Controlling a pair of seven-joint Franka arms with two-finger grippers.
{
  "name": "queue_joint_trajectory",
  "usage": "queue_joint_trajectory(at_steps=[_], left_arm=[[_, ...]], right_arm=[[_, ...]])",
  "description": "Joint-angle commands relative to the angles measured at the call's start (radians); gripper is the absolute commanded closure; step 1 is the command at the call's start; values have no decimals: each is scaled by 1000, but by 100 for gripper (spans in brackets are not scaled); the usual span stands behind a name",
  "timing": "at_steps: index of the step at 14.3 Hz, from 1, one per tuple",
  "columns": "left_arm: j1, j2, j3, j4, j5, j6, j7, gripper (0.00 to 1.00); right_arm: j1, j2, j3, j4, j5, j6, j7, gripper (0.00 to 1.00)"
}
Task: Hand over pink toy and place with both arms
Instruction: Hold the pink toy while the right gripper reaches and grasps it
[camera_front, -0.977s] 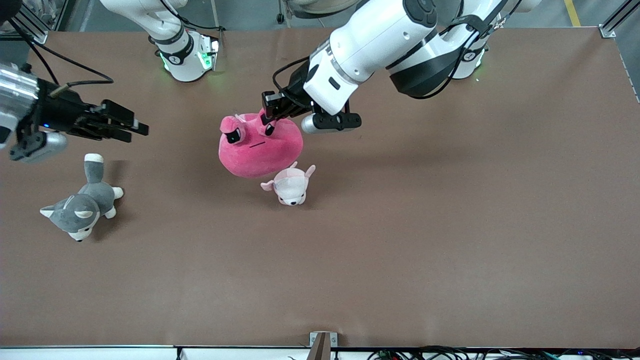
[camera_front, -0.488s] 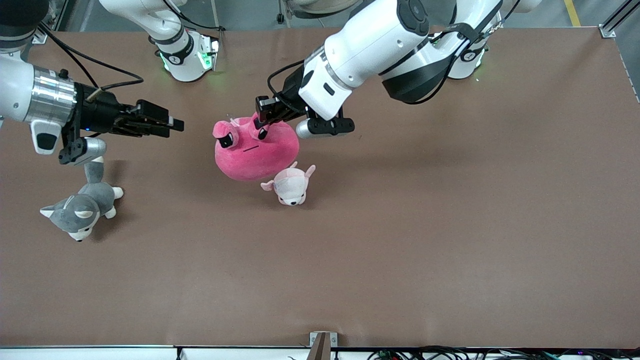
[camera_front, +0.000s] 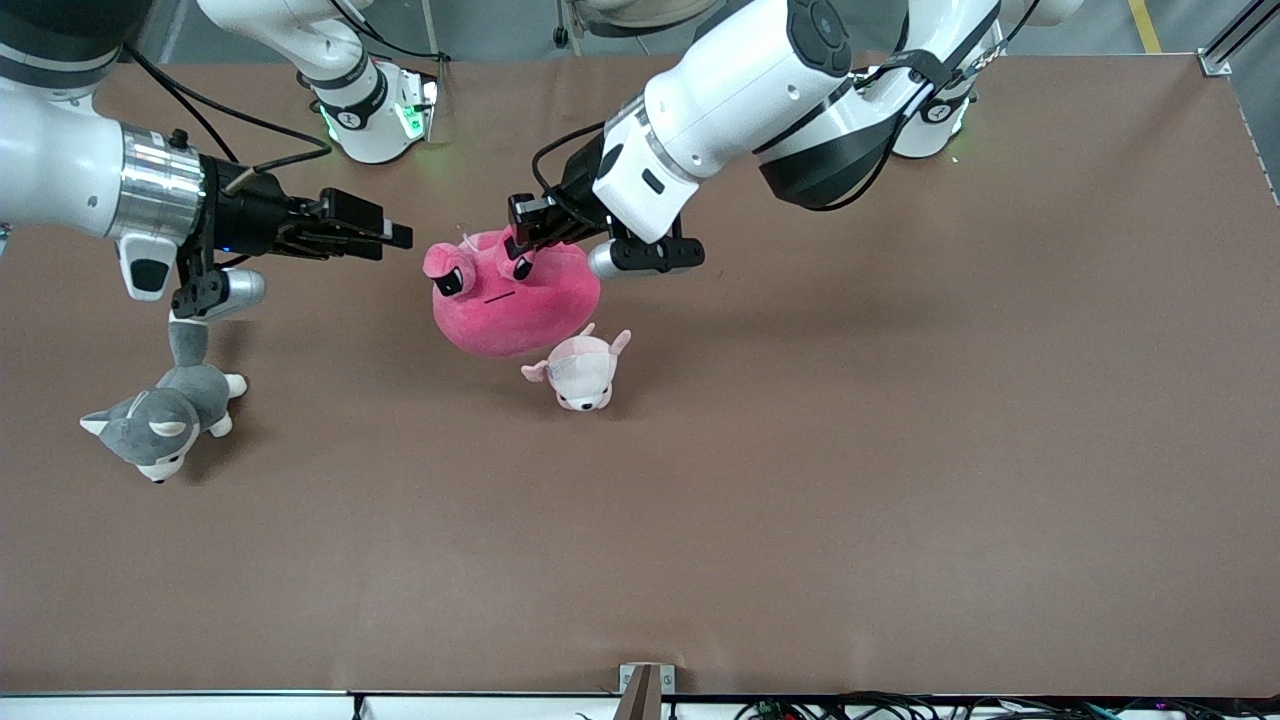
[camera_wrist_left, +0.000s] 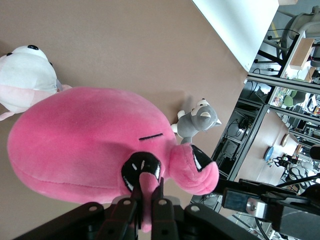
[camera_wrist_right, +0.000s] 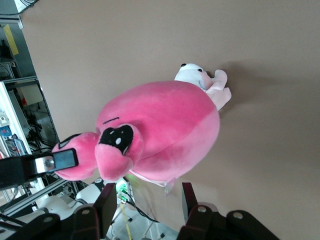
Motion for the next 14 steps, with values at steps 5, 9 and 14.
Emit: queue_joint_trajectory(at_steps=[5,9,14], left_arm=[[-15,14,5,33,-6,6,-14,99],[-15,15,5,29,-3,6,-14,99],[-22,19,5,28,1,6,-12,99]], right_arm=[[56,37,-10,38,52,39,43,40],[61,46,-10,36,55,57,43,40],[64,64,-10,33,50,95,38,40]])
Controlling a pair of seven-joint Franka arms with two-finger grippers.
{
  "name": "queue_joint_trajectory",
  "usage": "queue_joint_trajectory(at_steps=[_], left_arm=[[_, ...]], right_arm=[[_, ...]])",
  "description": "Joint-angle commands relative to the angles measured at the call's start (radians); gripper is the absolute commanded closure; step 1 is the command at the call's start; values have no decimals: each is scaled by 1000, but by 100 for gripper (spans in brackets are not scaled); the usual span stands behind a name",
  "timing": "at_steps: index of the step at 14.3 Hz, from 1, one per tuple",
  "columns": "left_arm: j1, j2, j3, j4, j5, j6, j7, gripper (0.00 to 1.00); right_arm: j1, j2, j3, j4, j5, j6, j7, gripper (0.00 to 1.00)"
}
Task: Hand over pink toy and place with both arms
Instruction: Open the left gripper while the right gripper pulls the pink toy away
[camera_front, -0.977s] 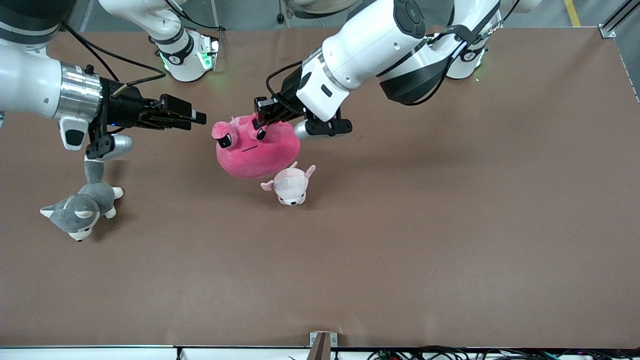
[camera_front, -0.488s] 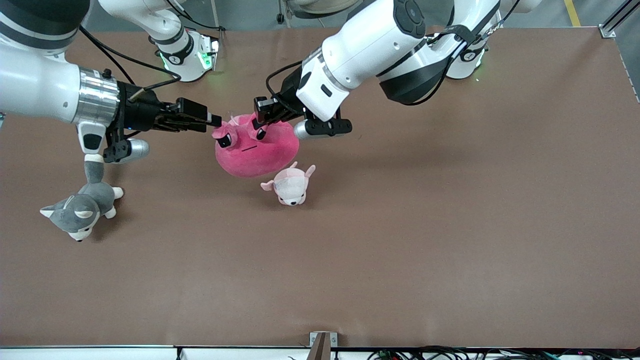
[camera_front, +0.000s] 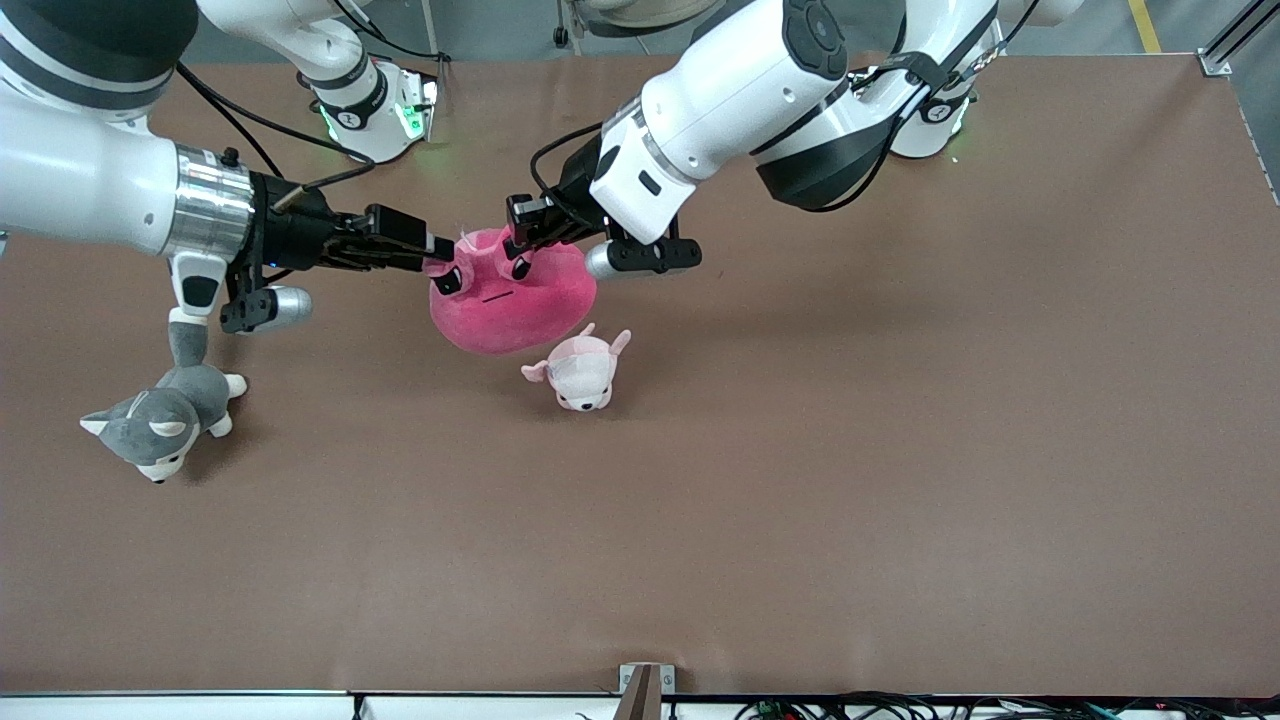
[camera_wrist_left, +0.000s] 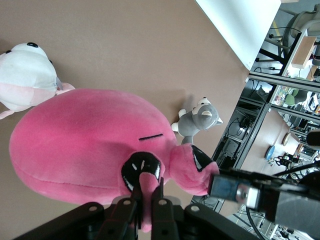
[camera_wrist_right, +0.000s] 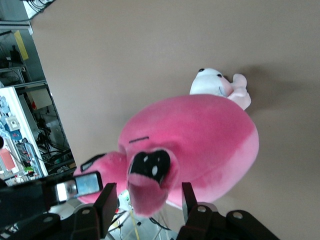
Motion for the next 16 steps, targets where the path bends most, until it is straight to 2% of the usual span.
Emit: queue_joint_trajectory(at_steps=[1,2,4,6,9,11,12,13,14,16], left_arm=[[-14,12,5,27,2,6,-12,99],[-15,13,7,27,1,6,-12,99],[-15,14,7,26,2,6,-12,99],[-14,12,7,26,2,6,-12,99],[-15,13,6,26,4,6,-14,97],[-14,14,7,24,2,6,-12,72],[-12,14,7,24,4,6,-12,48],[-11,14,7,21,7,6,-12,37],[-12,14,7,21,7,6,-11,0],[-8,7,7,21,5,-1,-14,0]], right_arm=[[12,19,-10,13,20,14,11,40],[12,20,-10,13,20,15,6,49],[10,22,-10,8,17,5,0,80],[22,22,-12,1,11,0,1,93],[30,20,-10,2,10,3,1,97],[30,22,-10,4,10,3,1,97],[30,20,-12,4,10,3,0,97],[30,20,-12,4,10,3,0,97],[30,20,-10,4,10,3,1,97],[26,20,-12,5,10,-3,0,98]])
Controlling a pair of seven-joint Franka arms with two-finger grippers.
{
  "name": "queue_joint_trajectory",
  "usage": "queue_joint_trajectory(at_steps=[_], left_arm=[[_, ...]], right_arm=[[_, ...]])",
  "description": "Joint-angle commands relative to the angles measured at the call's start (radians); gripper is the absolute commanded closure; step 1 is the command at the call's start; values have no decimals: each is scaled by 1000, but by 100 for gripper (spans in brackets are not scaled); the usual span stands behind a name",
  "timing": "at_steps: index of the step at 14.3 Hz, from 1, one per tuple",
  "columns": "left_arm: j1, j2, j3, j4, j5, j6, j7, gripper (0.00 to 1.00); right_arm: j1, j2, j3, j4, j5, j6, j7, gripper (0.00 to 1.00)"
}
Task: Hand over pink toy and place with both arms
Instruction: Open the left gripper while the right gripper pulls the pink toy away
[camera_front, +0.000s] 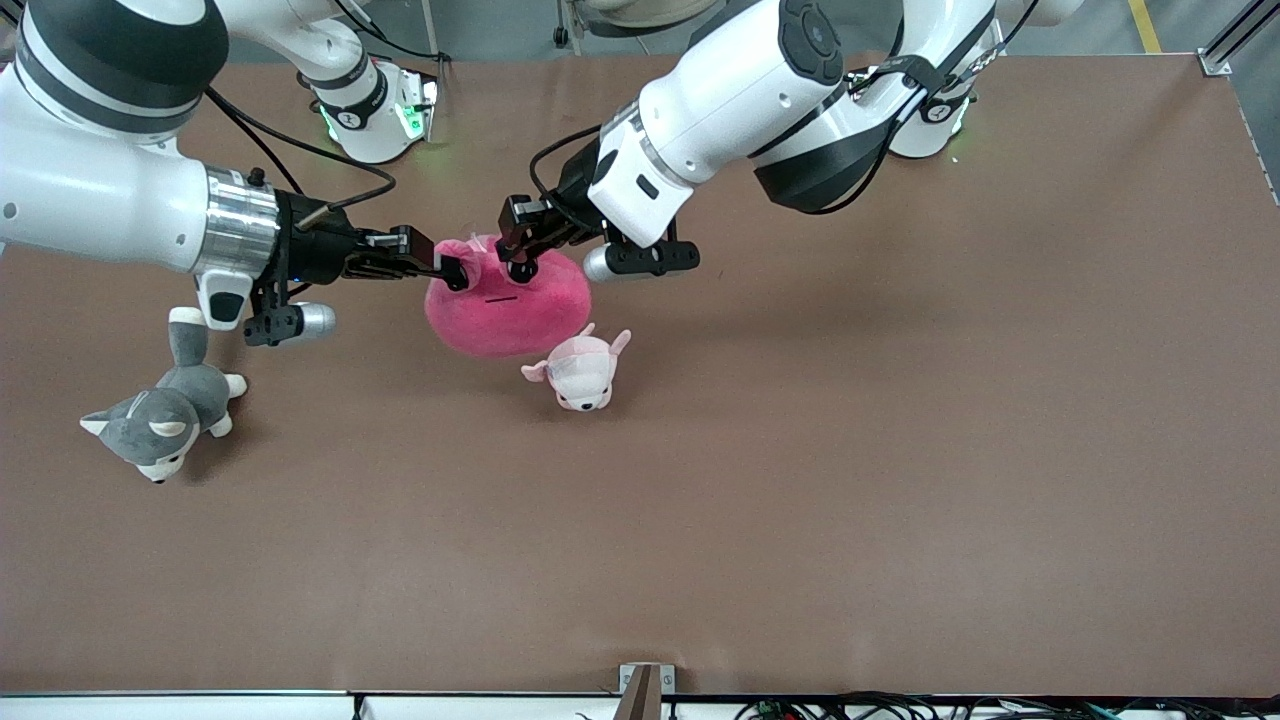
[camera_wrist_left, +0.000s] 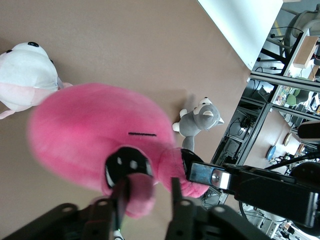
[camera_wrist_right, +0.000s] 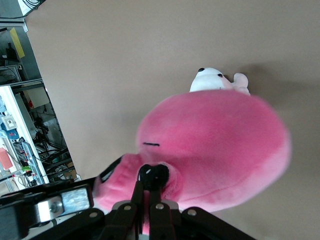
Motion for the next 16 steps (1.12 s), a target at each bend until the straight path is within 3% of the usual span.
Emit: queue_joint_trajectory(at_steps=[1,6,11,16], left_arm=[[1,-1,5,21,7,-7,-12,0],[110,-45,6,17,25,-112,-3,0],[242,-109,5,13,221,-338,14,0],[369,-185,5,12,405,-670,322,0]], right_arm=[[3,-1,-13,5,10,-17,0,99],[-124,2,-19,1,7,-59,-107,100],[-259,97,-19,2,7,-87,-150,100],[-364,223,-16,4,19,-88,-274,100]])
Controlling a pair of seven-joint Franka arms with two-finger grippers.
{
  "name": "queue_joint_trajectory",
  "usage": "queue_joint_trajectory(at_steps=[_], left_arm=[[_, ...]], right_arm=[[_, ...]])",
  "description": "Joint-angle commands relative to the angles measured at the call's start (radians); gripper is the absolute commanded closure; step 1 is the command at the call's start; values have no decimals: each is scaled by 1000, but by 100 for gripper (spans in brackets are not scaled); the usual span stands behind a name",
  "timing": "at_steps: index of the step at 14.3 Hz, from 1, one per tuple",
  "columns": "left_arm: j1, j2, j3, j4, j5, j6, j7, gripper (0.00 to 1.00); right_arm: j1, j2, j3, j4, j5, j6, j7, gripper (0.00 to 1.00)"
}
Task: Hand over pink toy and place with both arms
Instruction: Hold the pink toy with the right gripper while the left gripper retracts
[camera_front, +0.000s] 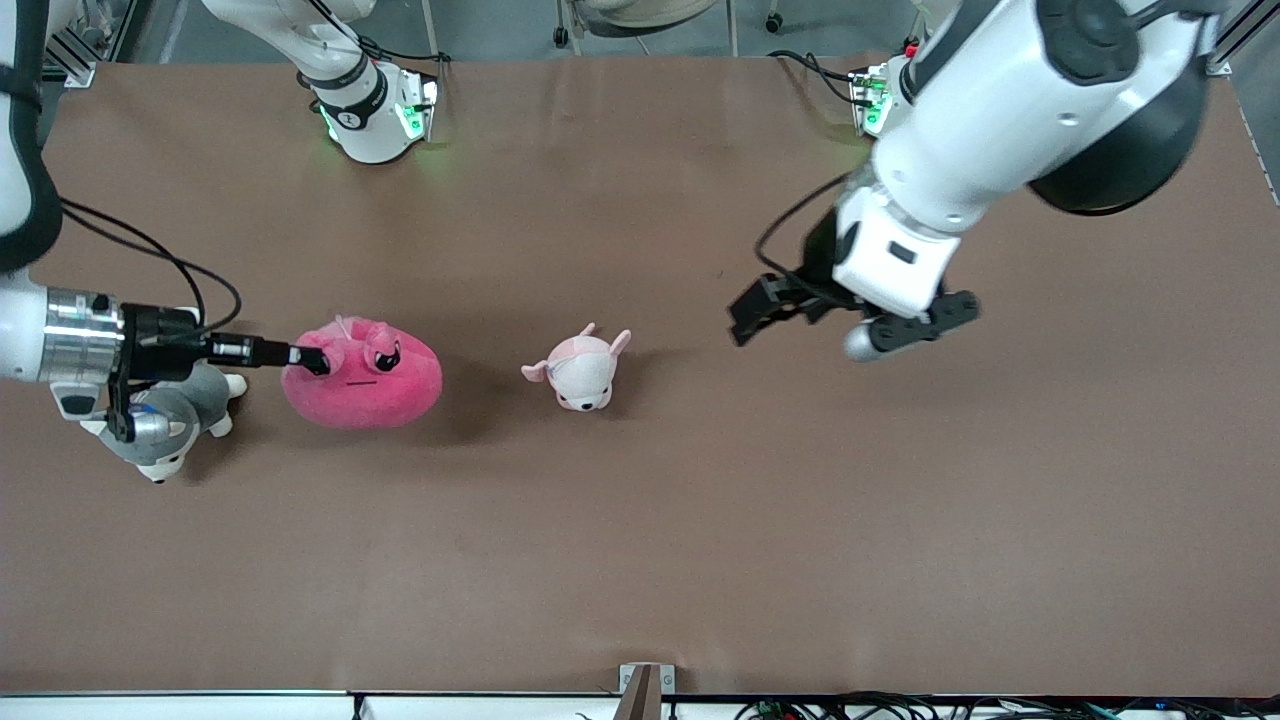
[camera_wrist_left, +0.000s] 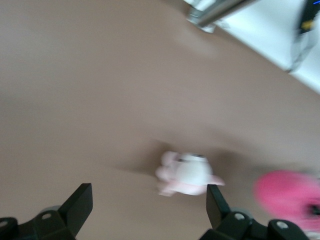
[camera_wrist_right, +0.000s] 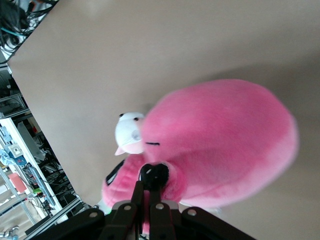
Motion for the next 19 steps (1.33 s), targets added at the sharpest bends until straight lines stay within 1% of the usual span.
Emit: queue_joint_trajectory(at_steps=[1,3,4,5,6,8,9,11,12,13,14,15,16,17,19], left_arm=[[60,-51,-2,-10,99,-140,155,0],[133,-92,-2,-8,136,-201,302,0],[182,-100,-4,-7,135,-218,396,0],[222,-106,-12,-7,136,-220,447,0],[239,-116,-6,-7,135,-224,482,0],[265,-139,-1,-7,136,-279,534,0],[267,-171,14,-13,136,-286,586,0],[238,-220,123,-60,115,-286,718,0],[195,-244,190,-77,95,-287,745,0],[157,-282,247,-118,70,-287,746,0],[122,-333,305,-182,38,-272,746,0],[94,-368,348,-229,24,-257,745,0],[80,-396,375,-267,18,-251,745,0],[72,-408,379,-281,10,-252,728,0],[48,-416,384,-283,6,-267,681,0]], right_arm=[[-44,47,17,11,20,-7,-49,99],[-69,87,18,12,25,-7,-77,99],[-78,103,18,12,25,-7,-99,99],[-84,117,20,12,28,-9,-127,99],[-93,131,20,12,54,-10,-147,99],[-121,179,18,17,120,-54,-188,99],[-133,202,18,18,135,-64,-207,99],[-138,214,18,20,137,-64,-225,99],[-138,217,18,20,137,-62,-227,99],[-140,220,18,20,137,-62,-228,99],[-143,222,18,20,137,-64,-230,99],[-144,222,18,20,136,-64,-239,99],[-146,225,18,17,136,-65,-245,99],[-146,228,18,17,134,-67,-248,99],[-146,229,18,15,137,-103,-242,99]])
